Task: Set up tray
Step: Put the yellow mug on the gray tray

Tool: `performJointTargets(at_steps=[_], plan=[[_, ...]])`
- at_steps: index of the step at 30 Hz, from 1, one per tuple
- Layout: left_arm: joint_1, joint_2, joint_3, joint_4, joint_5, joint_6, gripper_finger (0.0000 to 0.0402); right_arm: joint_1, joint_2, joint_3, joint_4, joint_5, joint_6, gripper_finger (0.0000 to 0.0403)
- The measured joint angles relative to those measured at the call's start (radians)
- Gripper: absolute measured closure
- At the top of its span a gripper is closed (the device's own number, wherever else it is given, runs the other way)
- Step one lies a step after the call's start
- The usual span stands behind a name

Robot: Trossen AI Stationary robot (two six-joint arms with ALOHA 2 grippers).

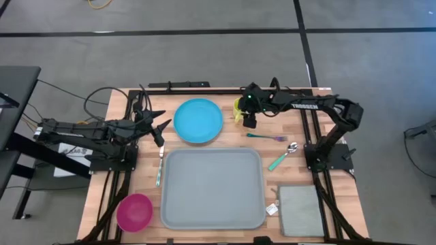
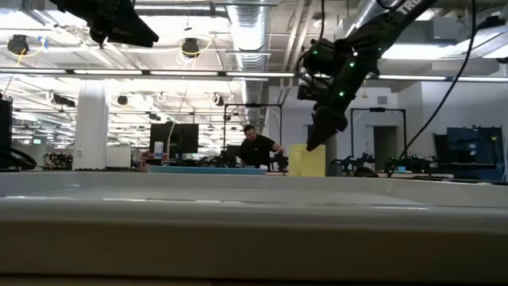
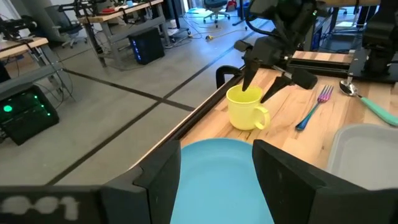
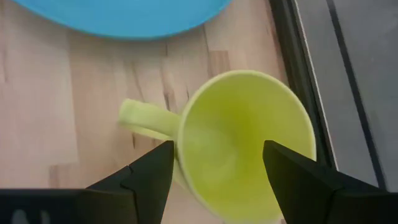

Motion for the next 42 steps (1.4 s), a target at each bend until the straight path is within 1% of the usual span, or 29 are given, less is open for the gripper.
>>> performJointTargets(at_steps=[4,7,12,20,21,25,29,32,35,40,42], plan=[[0.000,0.000,0.000,-0.001,0.000,-0.007,0.0210,0.003,0.038,0.019,-0.063,0.016,-0.010,0.0196],[0.000,0.000,0.000,-0.001,0.000,-0.007,0.0210,0.003,0.063,0.023,-0.070,0.027,-0.010,0.0226],[0.000,0.000,0.000,-0.001,0.005,-0.007,0.0210,0.012,0.073,0.023,-0.069,0.096,-0.011,0.0290],[0.000,0.000,0.000,-0.001,0.006,-0.007,0.0210,0.042,0.033,0.023,-0.099,0.128,-0.011,0.0391],[0.000,0.000,0.000,-0.001,0.006,-0.008,0.0210,0.049,0.025,0.023,-0.109,0.127,-0.010,0.0395],[0.000,0.000,0.000,-0.001,0.006,-0.008,0.0210,0.092,0.002,0.023,-0.164,0.127,-0.009,0.0390],[0.000,0.000,0.000,-0.001,0.005,-0.010,0.0210,0.166,-0.050,0.023,-0.242,0.138,0.036,0.0398],[0.000,0.000,0.000,-0.001,0.005,-0.029,0.0210,0.241,-0.105,0.023,-0.301,0.080,0.096,0.0394],[0.000,0.000,0.000,-0.001,0.005,-0.034,0.0210,0.326,-0.170,0.023,-0.353,-0.015,0.165,0.0396],[0.000,0.000,0.000,-0.001,0.005,-0.034,0.0210,0.447,-0.262,0.023,-0.375,-0.210,0.290,0.0398],[0.000,0.000,0.000,-0.001,0.005,-0.035,0.0210,0.488,-0.281,0.023,-0.377,-0.247,0.355,0.0397]])
